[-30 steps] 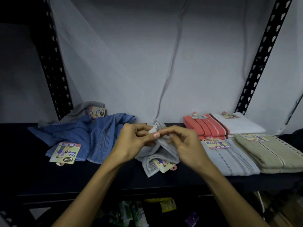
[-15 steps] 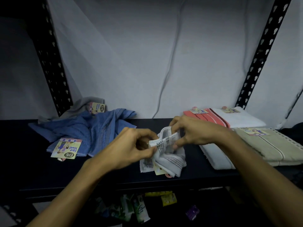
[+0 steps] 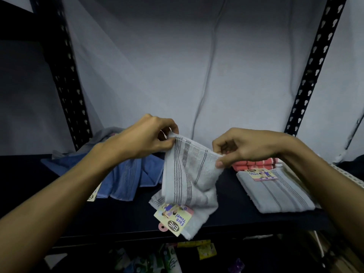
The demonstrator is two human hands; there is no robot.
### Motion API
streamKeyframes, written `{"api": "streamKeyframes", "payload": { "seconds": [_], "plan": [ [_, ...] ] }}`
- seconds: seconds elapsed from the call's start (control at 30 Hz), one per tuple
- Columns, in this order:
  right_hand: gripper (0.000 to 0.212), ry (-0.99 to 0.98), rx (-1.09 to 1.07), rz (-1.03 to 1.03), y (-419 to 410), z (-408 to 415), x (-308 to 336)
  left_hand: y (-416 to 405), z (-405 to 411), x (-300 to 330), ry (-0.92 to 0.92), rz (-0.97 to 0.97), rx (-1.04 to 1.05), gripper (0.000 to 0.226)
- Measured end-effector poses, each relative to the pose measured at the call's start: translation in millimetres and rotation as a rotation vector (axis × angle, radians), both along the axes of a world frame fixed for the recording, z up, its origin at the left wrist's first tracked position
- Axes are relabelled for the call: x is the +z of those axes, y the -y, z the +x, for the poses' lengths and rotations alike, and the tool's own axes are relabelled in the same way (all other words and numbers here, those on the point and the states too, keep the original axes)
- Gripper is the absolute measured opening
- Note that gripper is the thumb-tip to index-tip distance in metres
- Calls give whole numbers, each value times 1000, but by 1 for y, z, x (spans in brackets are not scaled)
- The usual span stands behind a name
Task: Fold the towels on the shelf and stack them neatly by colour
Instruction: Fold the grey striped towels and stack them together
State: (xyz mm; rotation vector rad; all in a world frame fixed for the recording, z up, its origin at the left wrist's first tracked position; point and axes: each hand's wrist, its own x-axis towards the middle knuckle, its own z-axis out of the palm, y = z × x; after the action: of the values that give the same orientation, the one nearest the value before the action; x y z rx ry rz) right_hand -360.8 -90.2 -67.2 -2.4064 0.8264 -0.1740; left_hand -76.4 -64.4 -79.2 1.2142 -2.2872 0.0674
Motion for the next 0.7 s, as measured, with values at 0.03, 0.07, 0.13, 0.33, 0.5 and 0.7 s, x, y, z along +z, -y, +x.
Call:
{"api": "streamKeyframes", "payload": {
  "seconds": [0.03, 0.07, 0.13, 0.33, 0.5, 0.7],
  "plan": [
    [19, 62, -6, 4, -1, -3, 5, 4, 0, 4, 28, -9, 1, 10],
    [20, 112, -14, -3, -1, -5, 11, 9, 0, 9, 60, -23, 5, 12],
    [17, 144, -36, -53, 1, -9, 28, 16, -1, 21, 119, -53, 17, 13],
    [4, -90, -134, -305, 29, -5, 71, 37, -4, 66, 179, -136, 50, 12],
    [13, -179, -226, -444, 48, 5, 89, 56, -8, 84, 249, -161, 77, 11],
    [21, -128, -345, -634, 76, 3, 111, 86, -9, 104, 288, -202, 164, 13]
  ]
}}
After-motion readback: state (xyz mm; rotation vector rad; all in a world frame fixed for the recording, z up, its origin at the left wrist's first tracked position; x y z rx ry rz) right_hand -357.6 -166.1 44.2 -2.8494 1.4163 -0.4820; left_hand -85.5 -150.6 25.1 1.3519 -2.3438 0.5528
